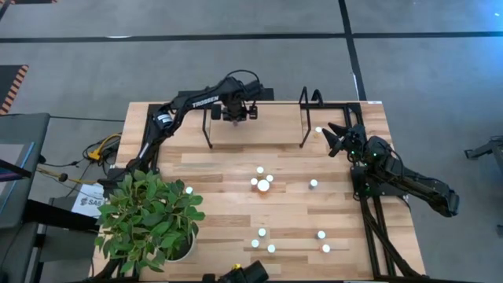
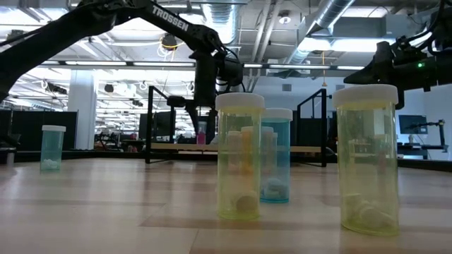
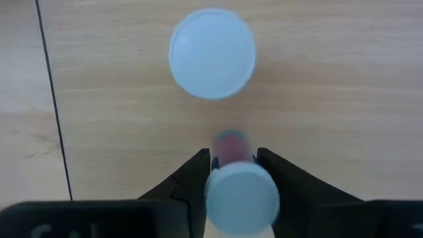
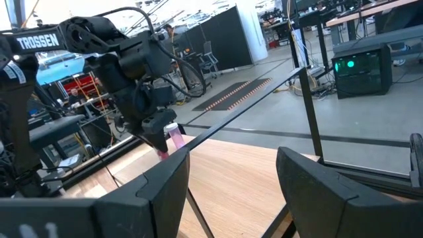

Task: Pick and place medicine bottles onto shelf by color
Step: Put the blue pill bottle on the shelf, then put the green pill bottle on the shelf

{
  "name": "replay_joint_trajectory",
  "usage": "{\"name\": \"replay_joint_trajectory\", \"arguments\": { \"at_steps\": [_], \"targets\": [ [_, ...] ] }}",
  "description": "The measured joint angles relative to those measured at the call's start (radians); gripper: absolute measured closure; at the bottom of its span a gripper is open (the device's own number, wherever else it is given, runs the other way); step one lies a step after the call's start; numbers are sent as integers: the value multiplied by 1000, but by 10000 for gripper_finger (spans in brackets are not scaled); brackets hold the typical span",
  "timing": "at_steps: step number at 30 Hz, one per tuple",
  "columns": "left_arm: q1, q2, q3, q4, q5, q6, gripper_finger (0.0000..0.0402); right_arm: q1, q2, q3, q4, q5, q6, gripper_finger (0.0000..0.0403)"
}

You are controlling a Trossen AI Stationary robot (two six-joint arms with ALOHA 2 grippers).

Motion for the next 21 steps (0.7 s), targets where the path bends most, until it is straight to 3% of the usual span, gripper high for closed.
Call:
{"name": "replay_joint_trajectory", "arguments": {
  "at_steps": [11,21],
  "targets": [
    [2,1,-1,-13,40,0,196,0,0,0,0,0,0,154],
    [-5,-1,78,-106,74,-8,157,0,0,0,0,0,0,154]
  ]
}}
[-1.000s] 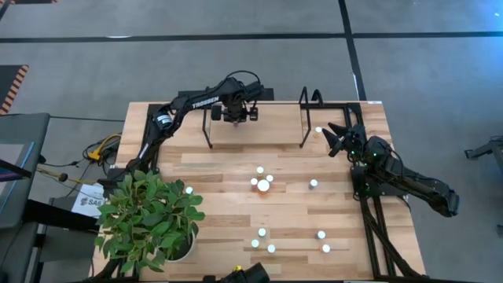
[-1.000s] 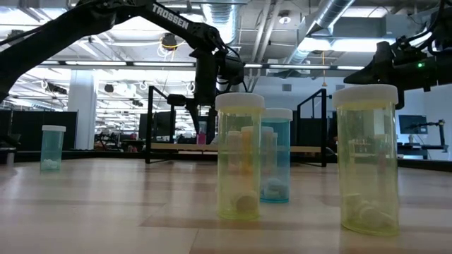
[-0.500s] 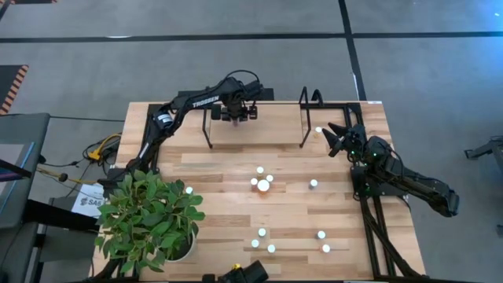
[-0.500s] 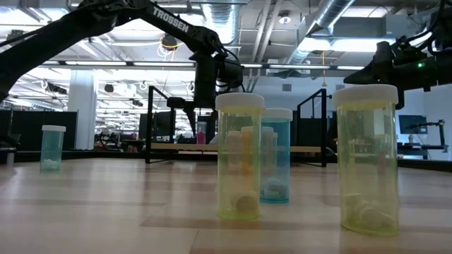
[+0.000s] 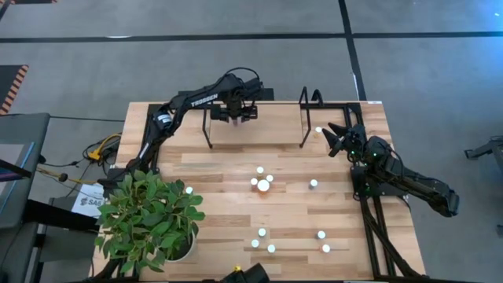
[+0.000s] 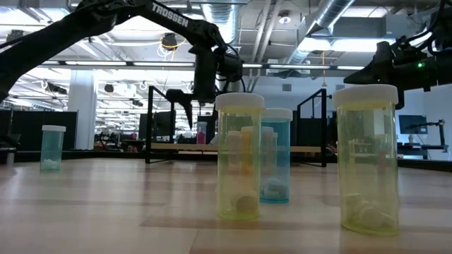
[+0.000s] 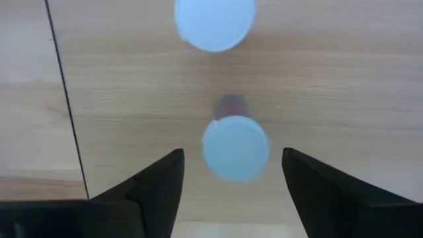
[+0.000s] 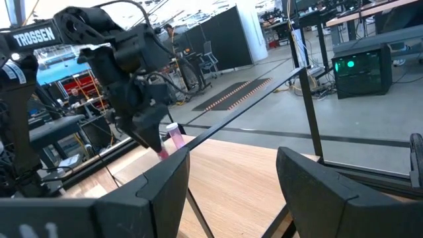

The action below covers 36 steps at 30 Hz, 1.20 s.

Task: Pick and place medicine bottles onto shelf by color
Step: Put the green pill bottle on the shelf

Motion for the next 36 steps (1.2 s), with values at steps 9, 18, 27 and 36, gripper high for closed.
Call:
{"name": "replay_joint_trajectory", "arguments": {
  "at_steps": [9,18,27,36],
  "targets": [
    [-37,-1,126,-104,-8,-27,151,0,0,0,0,0,0,154],
    [-104,-1,202,-164,74,-57,151,0,0,0,0,0,0,154],
    [-195,-2,205,-163,114,-3,151,0,0,0,0,0,0,154],
    [-290,-2,205,-163,133,-6,152,0,0,0,0,0,0,154]
  ]
}}
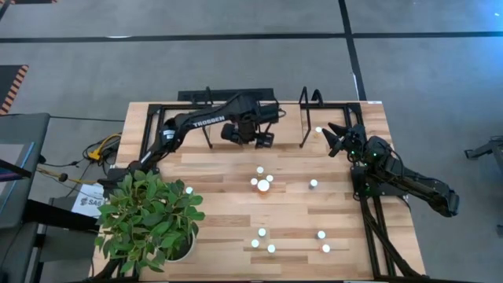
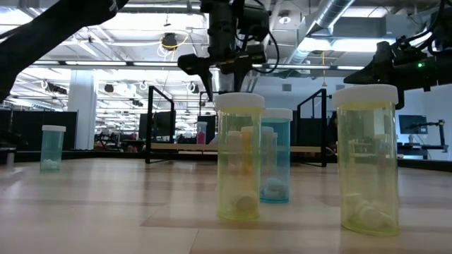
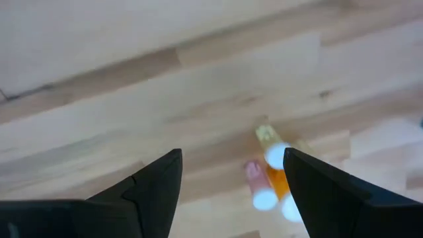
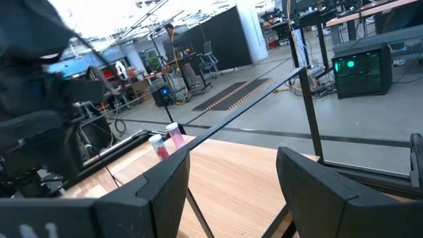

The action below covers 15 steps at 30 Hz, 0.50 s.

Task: Pick and place medicine bottles onto shelf by color
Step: Put the green pill bottle on the shelf

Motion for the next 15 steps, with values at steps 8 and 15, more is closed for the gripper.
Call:
{"name": "replay_joint_trajectory", "arguments": {
  "at_steps": [8,15],
  "targets": [
    [-108,-8,0,0,31,-206,152,0,0,0,0,0,0,154],
    [-216,-89,-15,1,-121,-316,155,0,0,0,0,0,0,154]
  ]
}}
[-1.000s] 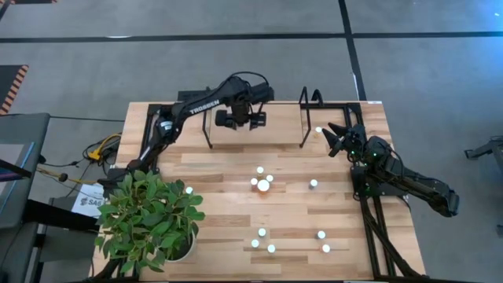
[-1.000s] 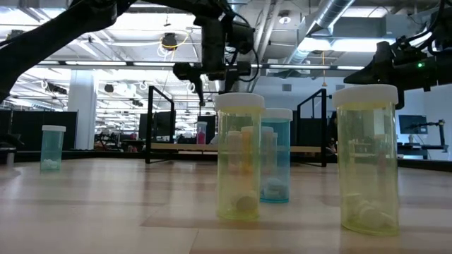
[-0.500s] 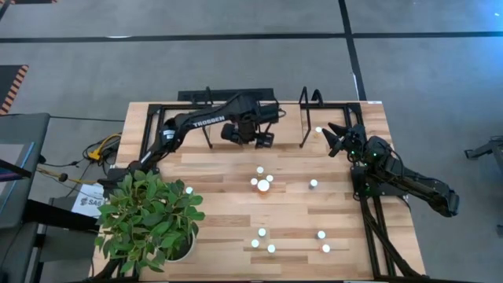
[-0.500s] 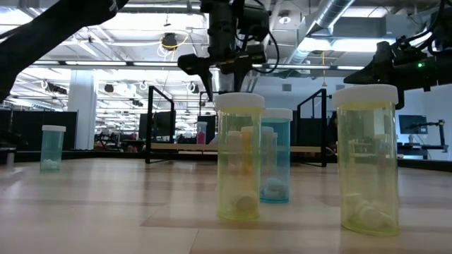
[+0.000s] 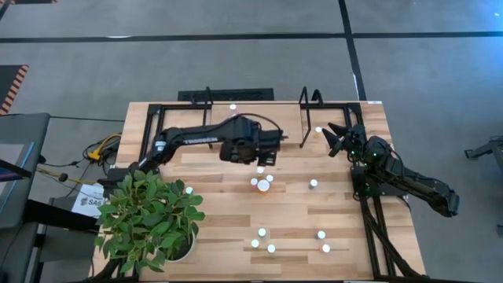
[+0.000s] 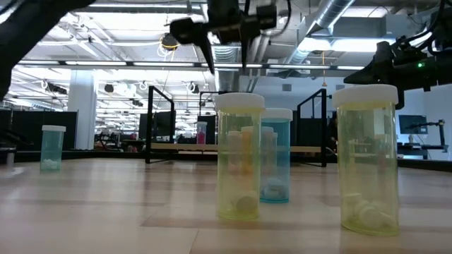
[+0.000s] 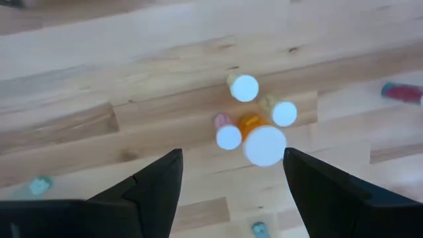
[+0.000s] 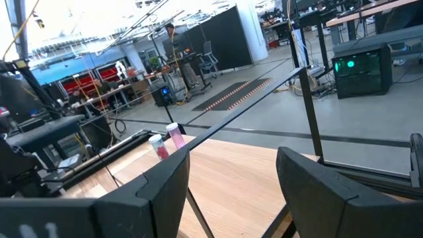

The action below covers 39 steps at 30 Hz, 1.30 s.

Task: Pick and place medicine bottles onto shelf by color
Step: Put the green pill bottle on the shelf

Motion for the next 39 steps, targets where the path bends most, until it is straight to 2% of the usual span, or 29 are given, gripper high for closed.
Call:
{"name": "replay_joint_trajectory", "arguments": {
  "at_steps": [6,13,21,27,30,33,39],
  "targets": [
    [-57,-134,-152,0,-73,-39,188,0,0,0,0,0,0,154],
    [-96,-333,-488,-3,-75,-127,232,0,0,0,0,0,0,154],
    [-135,-582,-862,40,-54,-274,237,0,0,0,0,0,0,154],
    [-158,-807,-1185,208,16,-429,236,0,0,0,0,0,0,154],
    [-161,-867,-1303,289,77,-509,224,0,0,0,0,0,0,154],
    [-161,-883,-1378,358,111,-534,196,0,0,0,0,0,0,154],
    [-161,-879,-1436,442,113,-533,97,0,0,0,0,0,0,154]
  ]
}}
